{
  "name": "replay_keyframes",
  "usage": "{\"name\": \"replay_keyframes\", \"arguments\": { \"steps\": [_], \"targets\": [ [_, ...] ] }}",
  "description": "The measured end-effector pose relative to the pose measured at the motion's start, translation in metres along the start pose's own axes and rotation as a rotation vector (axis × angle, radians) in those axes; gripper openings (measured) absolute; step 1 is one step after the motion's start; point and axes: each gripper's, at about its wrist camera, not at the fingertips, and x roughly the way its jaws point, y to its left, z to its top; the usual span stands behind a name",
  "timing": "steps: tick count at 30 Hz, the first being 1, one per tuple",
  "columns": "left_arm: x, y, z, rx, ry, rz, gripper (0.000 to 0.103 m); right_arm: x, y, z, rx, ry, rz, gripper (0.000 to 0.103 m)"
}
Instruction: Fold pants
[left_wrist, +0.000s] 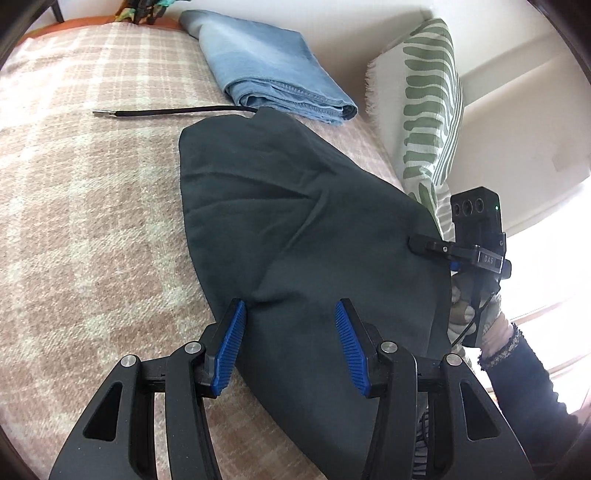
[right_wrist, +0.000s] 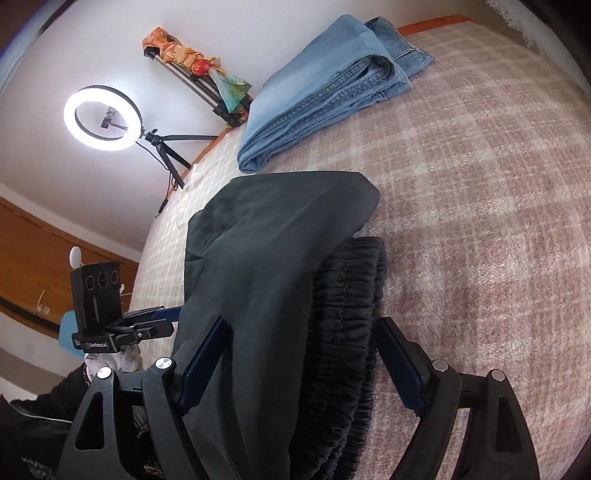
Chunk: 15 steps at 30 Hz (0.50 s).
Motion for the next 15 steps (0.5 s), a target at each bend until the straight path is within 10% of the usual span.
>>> {"name": "replay_keyframes", "arguments": {
  "steps": [15],
  "targets": [
    [0.012, -0.011, 0.009, 0.017, -0.03, 0.014, 0.046, -0.001, 0.012, -0.006, -0.077, -0.037, -0.065, 0.051]
  ]
}}
